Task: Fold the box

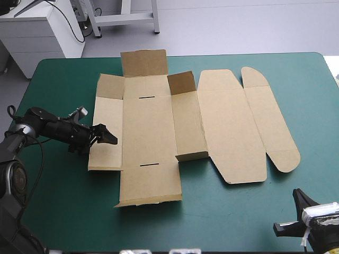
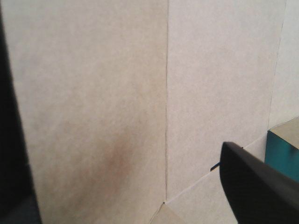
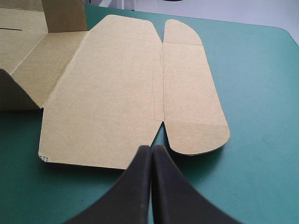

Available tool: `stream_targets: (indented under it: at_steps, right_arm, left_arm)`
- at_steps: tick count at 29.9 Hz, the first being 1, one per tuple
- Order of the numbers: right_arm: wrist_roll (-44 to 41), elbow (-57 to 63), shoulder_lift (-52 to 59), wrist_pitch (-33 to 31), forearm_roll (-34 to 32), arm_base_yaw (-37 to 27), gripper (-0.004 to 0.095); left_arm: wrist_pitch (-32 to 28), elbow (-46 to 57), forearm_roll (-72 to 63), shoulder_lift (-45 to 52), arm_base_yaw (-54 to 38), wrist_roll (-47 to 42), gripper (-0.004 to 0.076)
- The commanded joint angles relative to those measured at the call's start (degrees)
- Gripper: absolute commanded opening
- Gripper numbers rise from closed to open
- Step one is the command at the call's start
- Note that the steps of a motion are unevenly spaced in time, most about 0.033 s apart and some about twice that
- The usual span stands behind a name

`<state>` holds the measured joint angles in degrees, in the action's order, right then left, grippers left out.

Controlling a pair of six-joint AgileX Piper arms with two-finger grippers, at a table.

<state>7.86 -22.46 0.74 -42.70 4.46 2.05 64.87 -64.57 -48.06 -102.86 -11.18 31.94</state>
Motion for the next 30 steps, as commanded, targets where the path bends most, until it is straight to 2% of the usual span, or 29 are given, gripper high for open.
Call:
stream_targets:
  at_steps: [1, 5, 8, 11, 14, 15, 19, 23, 27, 30]
  right_arm:
    - [0.3, -1.3, 1.3, 4.4, -0.2, 0.1, -0.002]
    - [0.3, -1.3, 1.3, 4.4, -0.2, 0.1, -0.002]
    - [0.3, -1.3, 1.3, 4.4, -0.2, 0.1, -0.002]
    - [0.3, -1.3, 1.3, 4.4, -0.2, 0.1, -0.002]
    - [0.3, -1.3, 1.3, 4.4, -0.2, 0.1, -0.0019]
    - [0.3, -1.3, 1.3, 4.4, -0.2, 0.1, -0.002]
    - [0.3, -1.3, 1.3, 4.4, -0.2, 0.1, -0.002]
    - [0.3, -1.3, 1.3, 4.4, -0.2, 0.1, -0.002]
    - [0.3, -1.3, 1.3, 4.4, -0.2, 0.1, -0.002]
    - [0.3, -1.3, 1.3, 4.4, -0.2, 0.1, -0.002]
  left_arm:
    - [0.1, -1.0, -2.7, 1.6, 1.9, -0.4, 0.0581]
    - [-1.5, -1.0, -5.2, 1.6, 2.0, -0.4, 0.0566]
    - [-1.0, -1.0, -7.6, 1.6, 2.0, -0.6, 0.0482]
    - [2.0, -1.0, -9.9, 1.6, 2.0, -1.0, 0.0314]
    - [4.3, -1.0, -9.9, 1.6, 1.4, -1.0, 0.0048]
    - [5.2, -1.0, -9.9, 1.6, 0.7, -0.8, -0.0004]
    - [9.0, -1.0, -12.3, 1.6, -2.0, -0.8, -0.0008]
    - [9.2, -1.0, -14.3, 1.6, -3.9, -1.0, -0.0008]
    - [9.2, -1.2, -10.8, 1.6, -3.6, -1.0, -0.0008]
    - [9.2, -3.6, -2.7, 1.6, -2.3, -1.3, -0.0008]
